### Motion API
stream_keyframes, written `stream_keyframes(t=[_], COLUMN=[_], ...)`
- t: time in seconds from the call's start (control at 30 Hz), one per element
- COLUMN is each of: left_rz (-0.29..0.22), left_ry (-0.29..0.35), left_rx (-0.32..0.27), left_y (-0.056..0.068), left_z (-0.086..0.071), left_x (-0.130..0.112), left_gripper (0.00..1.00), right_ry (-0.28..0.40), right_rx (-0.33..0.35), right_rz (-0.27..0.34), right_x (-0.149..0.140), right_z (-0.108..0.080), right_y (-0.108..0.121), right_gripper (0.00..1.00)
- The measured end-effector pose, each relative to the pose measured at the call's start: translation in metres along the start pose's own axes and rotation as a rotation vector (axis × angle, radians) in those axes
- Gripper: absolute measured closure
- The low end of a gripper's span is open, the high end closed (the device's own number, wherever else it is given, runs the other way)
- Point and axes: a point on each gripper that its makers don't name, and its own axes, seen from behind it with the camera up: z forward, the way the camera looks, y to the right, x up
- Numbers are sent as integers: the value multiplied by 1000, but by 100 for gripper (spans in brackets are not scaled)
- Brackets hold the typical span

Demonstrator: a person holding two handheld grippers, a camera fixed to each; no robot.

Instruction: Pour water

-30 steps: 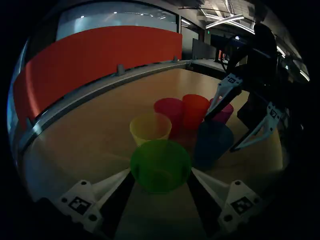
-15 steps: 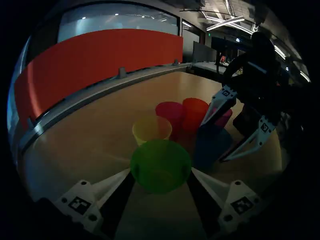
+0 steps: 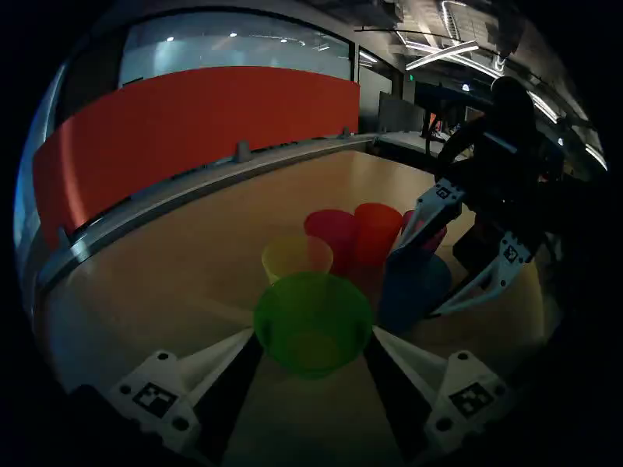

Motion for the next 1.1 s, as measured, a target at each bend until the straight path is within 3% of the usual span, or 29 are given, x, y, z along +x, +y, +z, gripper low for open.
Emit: stream_keyframes(t=[0.27, 0.7, 1.1], left_rz=[1, -4, -2], left_ry=[71, 227, 311], left_rx=[15, 46, 65], left_y=[6, 21, 30], left_z=[-24, -82, -115], left_x=[21, 66, 85], left_gripper=[16, 15, 15], right_ry=[74, 203, 307], right_rx=[-35, -93, -118], right_rz=[21, 9, 3], right_x=[29, 81, 114], right_z=[-24, -72, -97], right_y=[-3, -21, -40], right_gripper=[9, 9, 9])
